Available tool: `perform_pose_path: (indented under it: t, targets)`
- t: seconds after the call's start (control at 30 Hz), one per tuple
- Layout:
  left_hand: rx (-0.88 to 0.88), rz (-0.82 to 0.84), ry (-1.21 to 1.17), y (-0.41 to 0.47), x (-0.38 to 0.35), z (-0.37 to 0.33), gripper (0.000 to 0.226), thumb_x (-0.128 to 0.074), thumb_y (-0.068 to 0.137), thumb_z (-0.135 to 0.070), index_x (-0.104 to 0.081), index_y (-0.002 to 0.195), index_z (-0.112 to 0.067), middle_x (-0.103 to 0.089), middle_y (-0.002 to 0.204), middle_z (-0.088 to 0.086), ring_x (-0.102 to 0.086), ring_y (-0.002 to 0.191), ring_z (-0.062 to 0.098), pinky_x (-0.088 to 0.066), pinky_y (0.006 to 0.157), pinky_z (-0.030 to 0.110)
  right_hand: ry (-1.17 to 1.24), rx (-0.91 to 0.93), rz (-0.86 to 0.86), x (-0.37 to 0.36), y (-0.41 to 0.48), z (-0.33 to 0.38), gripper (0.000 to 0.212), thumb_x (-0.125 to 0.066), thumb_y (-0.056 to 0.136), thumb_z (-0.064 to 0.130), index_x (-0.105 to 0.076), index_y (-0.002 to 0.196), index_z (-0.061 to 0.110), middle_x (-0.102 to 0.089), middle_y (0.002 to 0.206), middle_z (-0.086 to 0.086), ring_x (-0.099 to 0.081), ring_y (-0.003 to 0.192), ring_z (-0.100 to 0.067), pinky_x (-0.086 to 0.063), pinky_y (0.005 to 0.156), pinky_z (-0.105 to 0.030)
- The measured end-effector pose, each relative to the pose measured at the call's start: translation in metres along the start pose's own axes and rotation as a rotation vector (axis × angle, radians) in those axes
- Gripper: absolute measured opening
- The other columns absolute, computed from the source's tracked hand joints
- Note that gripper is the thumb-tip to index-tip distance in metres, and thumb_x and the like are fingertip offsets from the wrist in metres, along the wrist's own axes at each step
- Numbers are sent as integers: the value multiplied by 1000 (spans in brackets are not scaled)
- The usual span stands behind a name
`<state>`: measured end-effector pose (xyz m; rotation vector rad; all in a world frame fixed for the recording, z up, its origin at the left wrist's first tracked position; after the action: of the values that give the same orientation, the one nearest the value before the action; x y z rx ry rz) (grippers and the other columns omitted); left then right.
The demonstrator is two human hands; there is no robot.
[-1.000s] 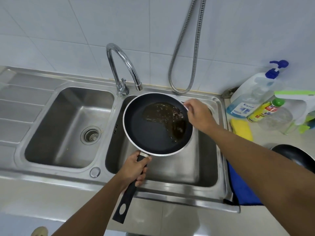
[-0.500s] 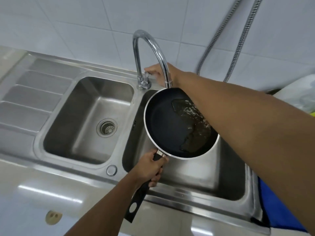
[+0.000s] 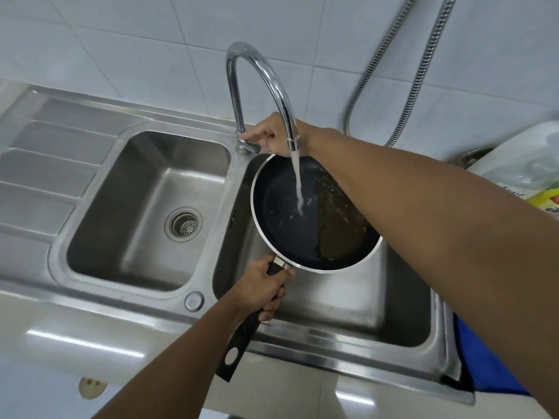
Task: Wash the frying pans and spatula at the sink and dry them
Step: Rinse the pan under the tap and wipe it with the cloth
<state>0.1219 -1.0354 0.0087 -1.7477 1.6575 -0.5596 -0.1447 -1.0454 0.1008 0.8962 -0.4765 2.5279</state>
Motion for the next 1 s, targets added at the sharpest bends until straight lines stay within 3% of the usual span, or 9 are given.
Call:
perform_pose_path:
  t: [0.1,0.23,0.27,0.33,0.4,0.5,0.67,0.87,1.0]
  targets:
    - [-4,-1,-1,-1,0,-2,22,-61,105,-27,-53,120,-14,-47,62,3,-33,39,15,-32,36,23,38,-78,-196,-2,-16,-13,47,-52,81,16,-69,123,3,-69,125,-16,-65,119,-26,-49,108,-41]
    - [-23,-32,10,0,-2,-6,19,-60,105,-26,-53,118,-15,-46,63,5,-32,39,15,-32,36,22,50,-213,-446,-29,-72,-33,34,-49,88,0,-66,117,5,-72,101,-13,-71,86,-25,-59,77,-38]
    - [-33,-43,10,0,-2,-7,18,-60,105,-26,-54,118,-15,-46,64,5,-32,39,15,-32,35,22,88,-202,-443,-44,-88,-38,37,-52,92,-2,-62,126,8,-71,106,-12,-71,85,-22,-61,76,-35]
    - [-50,-58,0,0,-5,-8,18,-60,105,-26,-55,120,-19,-45,65,7,-32,39,15,-32,35,22,71,-120,-288,-79,-116,-43,49,-52,101,10,-44,148,11,-55,144,-12,-61,123,-22,-50,106,-37]
    - [-67,-62,-14,-1,-8,-10,17,-58,106,-26,-55,122,-23,-45,66,9,-33,38,15,-32,35,22,-108,-23,-47,-112,-134,-52,60,-43,107,25,-18,160,16,-13,169,-1,-14,155,-16,-14,126,-34]
    - [-93,-53,-3,-7,-14,-10,18,-58,106,-26,-54,123,-26,-44,66,9,-33,38,16,-32,36,23,-342,9,15,-113,-144,-74,64,-28,109,39,3,162,20,12,169,4,15,154,-11,3,127,-41]
    - [-151,-52,70,-22,-19,-10,17,-57,106,-25,-53,123,-29,-43,66,13,-32,40,16,-32,35,23,-262,-433,-116,-72,-144,-103,78,-22,106,53,19,158,13,33,163,-2,26,151,-19,7,125,-44]
    - [-181,-135,115,-19,-22,-19,12,-57,106,-26,-53,117,-25,-45,61,11,-35,38,18,-34,37,23,-242,-48,-21,-106,-158,-71,68,-26,110,36,17,159,19,28,165,5,24,152,-14,9,125,-44]
    - [-218,-202,136,-11,-19,-22,11,-58,105,-26,-52,113,-23,-49,57,8,-37,37,21,-35,37,25,-124,-89,-32,-122,-185,-81,63,-33,110,28,2,162,21,19,166,11,17,153,-10,2,127,-38]
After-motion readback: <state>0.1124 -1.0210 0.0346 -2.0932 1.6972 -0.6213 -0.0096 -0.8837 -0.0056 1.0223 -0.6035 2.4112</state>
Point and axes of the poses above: each hand's wrist, its own y-axis towards the middle knuckle, its own x-axis out of the back of the hand, z = x × y, the point moved 3 cm from there along y, towards the middle knuckle
